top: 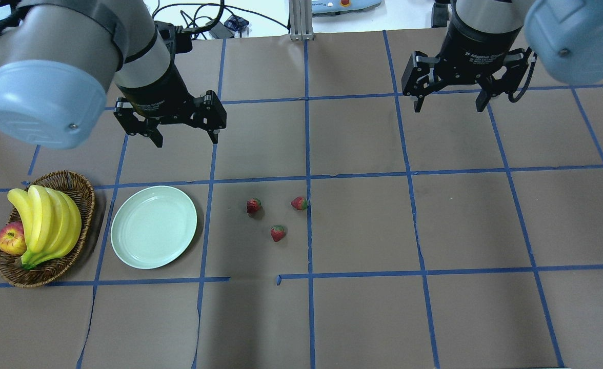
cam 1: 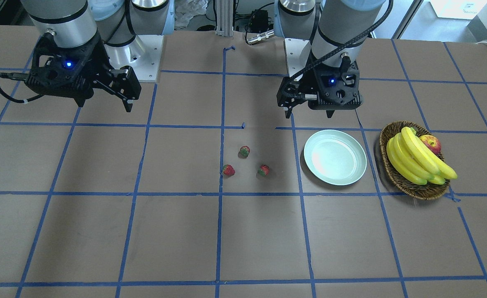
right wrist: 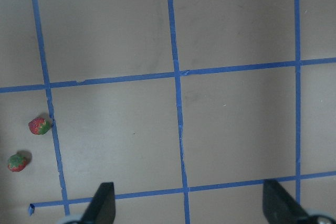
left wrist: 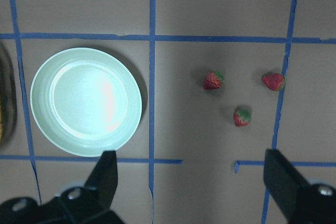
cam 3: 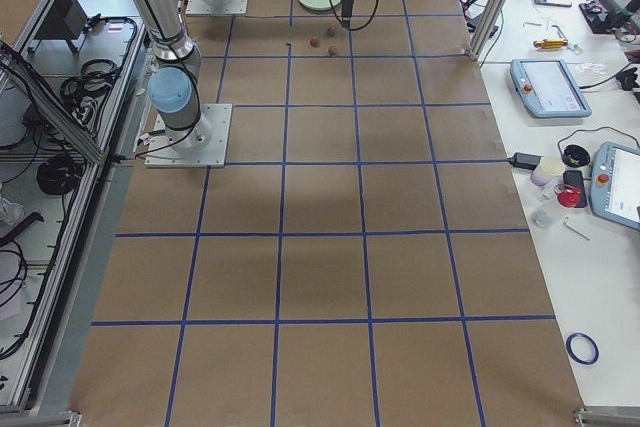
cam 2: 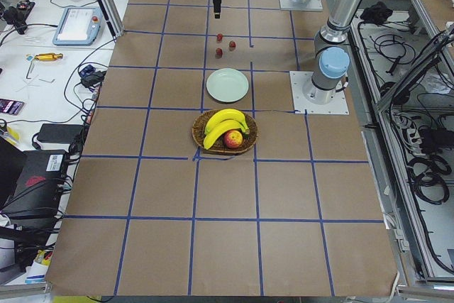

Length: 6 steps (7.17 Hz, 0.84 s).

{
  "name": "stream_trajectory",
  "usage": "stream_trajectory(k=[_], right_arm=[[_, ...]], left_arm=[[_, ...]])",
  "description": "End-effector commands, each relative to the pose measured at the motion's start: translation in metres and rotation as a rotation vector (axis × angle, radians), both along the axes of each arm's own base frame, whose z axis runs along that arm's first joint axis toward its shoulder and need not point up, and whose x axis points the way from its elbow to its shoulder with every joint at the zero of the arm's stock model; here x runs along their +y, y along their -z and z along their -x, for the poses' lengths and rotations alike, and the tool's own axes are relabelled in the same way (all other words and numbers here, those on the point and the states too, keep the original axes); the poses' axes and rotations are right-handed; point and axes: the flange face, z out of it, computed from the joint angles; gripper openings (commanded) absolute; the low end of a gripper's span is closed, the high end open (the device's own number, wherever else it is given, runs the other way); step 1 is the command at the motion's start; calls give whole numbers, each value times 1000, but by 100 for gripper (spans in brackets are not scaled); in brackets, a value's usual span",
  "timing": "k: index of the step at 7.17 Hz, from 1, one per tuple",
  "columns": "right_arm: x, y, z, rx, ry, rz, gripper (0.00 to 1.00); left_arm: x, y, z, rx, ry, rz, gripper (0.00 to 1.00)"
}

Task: Collect all strawberries into plate
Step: 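Reach the left gripper to the strawberry nearest the plate and grasp it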

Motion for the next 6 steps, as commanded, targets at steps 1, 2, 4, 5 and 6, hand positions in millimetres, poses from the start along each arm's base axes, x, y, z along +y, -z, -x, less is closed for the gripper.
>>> stream_trajectory(k=[1, 2, 4, 5, 6], right_arm=[[2, 5, -5, -34, -58, -17, 100], [-3, 2, -6, -35, -71, 0, 100], [-1, 3, -6, -35, -68, -2, 100], [0, 4, -7, -35, -67, -5, 100], [-1, 5, -7, -35, -65, -6, 100]], left_arm=[[-10, 87, 20, 14, -60, 59, 100], [-8, 107, 31, 8, -45, 40, 100], [-10, 145, 44, -6, -22, -27, 100], [-23, 171, 48, 2, -22, -17, 98], [-33, 203, 49, -2, -22, -29, 97]])
